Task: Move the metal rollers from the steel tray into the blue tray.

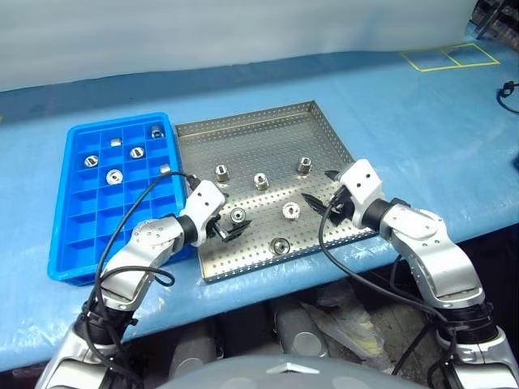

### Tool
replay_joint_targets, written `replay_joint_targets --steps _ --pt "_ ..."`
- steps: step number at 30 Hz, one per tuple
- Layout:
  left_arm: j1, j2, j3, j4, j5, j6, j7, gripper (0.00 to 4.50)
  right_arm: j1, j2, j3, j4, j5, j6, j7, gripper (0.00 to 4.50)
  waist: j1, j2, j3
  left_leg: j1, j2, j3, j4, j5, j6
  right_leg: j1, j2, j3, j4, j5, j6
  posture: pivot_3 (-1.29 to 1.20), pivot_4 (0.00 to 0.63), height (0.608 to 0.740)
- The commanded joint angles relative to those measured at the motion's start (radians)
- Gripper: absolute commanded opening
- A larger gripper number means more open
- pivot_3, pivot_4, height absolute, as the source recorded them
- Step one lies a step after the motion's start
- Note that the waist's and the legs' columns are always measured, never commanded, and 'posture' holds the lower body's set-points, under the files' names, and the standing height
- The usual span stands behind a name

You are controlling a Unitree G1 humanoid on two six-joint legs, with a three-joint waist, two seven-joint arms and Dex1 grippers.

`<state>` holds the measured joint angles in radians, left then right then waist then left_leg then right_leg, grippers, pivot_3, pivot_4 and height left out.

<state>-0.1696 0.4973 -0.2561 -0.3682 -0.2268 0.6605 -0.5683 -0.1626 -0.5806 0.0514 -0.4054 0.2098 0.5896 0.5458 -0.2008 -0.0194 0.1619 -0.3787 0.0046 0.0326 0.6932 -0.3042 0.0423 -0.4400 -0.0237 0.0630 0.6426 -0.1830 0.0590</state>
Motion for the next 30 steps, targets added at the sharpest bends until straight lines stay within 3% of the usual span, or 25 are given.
replay_joint_targets --steps 1,6,9,12,19,22,26,30 --pt "-0.009 0.002 -0.021 -0.004 0.025 0.006 -0.002 4.5 -0.007 0.004 -0.024 -0.032 0.002 -0.024 -0.003 3.8 0.0 0.0 0.0 0.0 0.0 0.0 0.0 0.0 0.0 0.0 0.0 0.0 0.0 0.0 0.0 -0.25 0.15 0.74" --pt "-0.02 -0.006 -0.038 0.015 0.053 0.009 0.005 4.5 -0.008 0.005 -0.025 -0.03 0.002 -0.03 -0.003 3.8 -0.001 0.0 0.0 0.0 0.0 0.0 0.0 0.0 0.0 0.0 0.0 0.0 0.0 0.0 0.0 -0.25 0.15 0.74" --pt "-0.027 -0.013 -0.041 0.027 0.064 0.01 0.01 3.91 -0.006 0.006 -0.028 -0.032 0.003 -0.033 -0.005 3.83 -0.003 0.0 0.0 0.0 0.0 0.0 0.0 0.0 0.0 0.0 0.0 0.001 0.0 0.0 0.0 -0.25 0.15 0.74" --pt "-0.029 -0.017 -0.04 0.029 0.072 0.014 0.009 2.94 -0.004 0.008 -0.031 -0.032 0.001 -0.037 -0.01 3.83 -0.003 0.0 0.0 0.0 0.0 0.001 0.0 0.0 0.0 0.0 0.0 0.001 0.0 0.0 0.001 -0.25 0.15 0.74" --pt "-0.024 -0.016 -0.035 0.031 0.083 0.018 0.006 2.94 -0.009 0.008 -0.033 -0.03 0.001 -0.042 -0.014 3.83 -0.006 0.0 0.0 0.0 0.0 0.001 0.0 0.0 0.0 0.0 0.0 0.001 0.0 0.0 0.001 -0.25 0.15 0.74" --pt "-0.023 -0.017 -0.034 0.031 0.081 0.017 0.006 2.35 -0.014 0.009 -0.032 -0.026 0.0 -0.045 -0.014 3.83 -0.006 0.0 0.0 0.0 0.0 0.001 0.0 0.0 0.0 0.0 0.0 0.001 0.0 0.0 0.001 -0.25 0.15 0.74" --pt "-0.023 -0.019 -0.03 0.031 0.084 0.023 0.015 1.09 -0.018 0.012 -0.031 -0.024 -0.001 -0.049 -0.017 3.83 -0.005 0.0 0.0 0.0 0.0 0.001 0.0 0.0 0.0 0.0 0.0 0.001 0.0 0.0 0.001 -0.25 0.15 0.74" --pt "-0.024 -0.018 -0.022 0.032 0.084 0.02 0.019 1.09 -0.021 0.016 -0.031 -0.023 -0.003 -0.05 -0.019 3.83 -0.005 0.0 0.0 0.0 0.0 0.001 0.0 0.0 0.0 0.0 0.0 0.001 0.0 0.001 0.001 -0.25 0.15 0.74"
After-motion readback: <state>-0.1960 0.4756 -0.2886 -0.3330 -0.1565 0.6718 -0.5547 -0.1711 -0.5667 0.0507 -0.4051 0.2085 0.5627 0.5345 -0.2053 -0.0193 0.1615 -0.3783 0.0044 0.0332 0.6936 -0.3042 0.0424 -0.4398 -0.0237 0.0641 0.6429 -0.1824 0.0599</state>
